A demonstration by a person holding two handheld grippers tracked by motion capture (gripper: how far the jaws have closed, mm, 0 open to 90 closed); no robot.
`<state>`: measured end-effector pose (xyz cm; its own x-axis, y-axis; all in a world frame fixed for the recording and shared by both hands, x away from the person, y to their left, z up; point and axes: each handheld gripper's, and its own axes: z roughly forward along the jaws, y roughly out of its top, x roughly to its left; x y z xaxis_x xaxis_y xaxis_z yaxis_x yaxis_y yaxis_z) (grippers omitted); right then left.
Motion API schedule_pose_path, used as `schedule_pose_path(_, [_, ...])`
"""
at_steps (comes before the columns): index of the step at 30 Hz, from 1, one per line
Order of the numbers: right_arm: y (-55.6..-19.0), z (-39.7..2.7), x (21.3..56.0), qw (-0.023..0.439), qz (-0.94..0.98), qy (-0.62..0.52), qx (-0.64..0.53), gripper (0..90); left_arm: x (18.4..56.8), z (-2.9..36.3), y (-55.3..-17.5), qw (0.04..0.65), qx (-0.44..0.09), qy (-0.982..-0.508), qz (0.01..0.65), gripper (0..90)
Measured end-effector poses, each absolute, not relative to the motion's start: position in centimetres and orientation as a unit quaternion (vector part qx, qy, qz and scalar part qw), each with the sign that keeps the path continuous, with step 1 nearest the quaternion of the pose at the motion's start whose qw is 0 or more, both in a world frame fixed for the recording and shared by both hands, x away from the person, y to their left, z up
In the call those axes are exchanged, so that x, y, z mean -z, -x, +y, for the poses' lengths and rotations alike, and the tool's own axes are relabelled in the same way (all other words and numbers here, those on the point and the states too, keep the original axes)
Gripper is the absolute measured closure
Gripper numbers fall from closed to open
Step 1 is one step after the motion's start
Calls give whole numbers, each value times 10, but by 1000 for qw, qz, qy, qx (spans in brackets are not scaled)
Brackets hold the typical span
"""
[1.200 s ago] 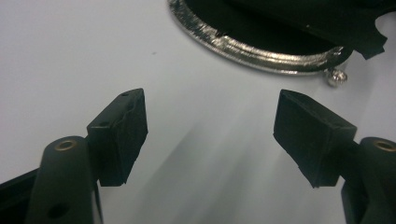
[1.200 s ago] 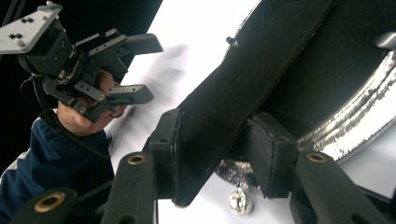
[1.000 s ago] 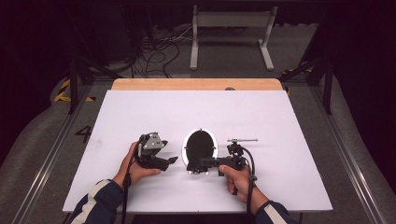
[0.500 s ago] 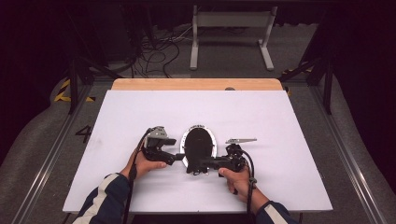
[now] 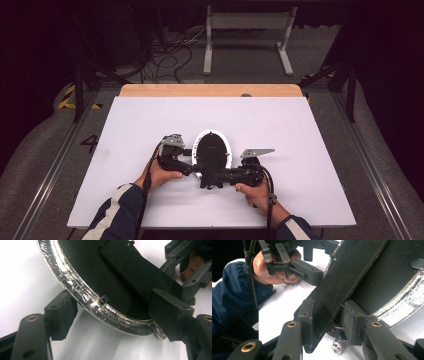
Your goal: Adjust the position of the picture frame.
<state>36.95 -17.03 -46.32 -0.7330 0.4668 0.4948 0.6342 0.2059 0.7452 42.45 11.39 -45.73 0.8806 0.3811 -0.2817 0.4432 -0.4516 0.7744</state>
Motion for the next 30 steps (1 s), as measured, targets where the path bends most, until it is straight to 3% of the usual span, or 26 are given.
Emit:
schedule_pose_path(8, [-369,-170,460,62,-781,347,516,645,454,115,-423,469,13,-850,241,368])
schedule_pose_path(10, [-369,-171,459,50,-781,350,515,657,453,116,-423,474,7,-847,240,444])
schedule_pose_path(14, [-371,-172,457,36,-780,356,513,685,449,117,-422,488,-4,-840,238,513])
schedule_pose_path(25, [-374,-177,454,12,-777,369,510,728,435,115,-415,517,-39,-827,215,632])
schedule_pose_path(30, [-373,-175,454,3,-781,363,509,735,439,112,-415,508,-18,-837,201,597])
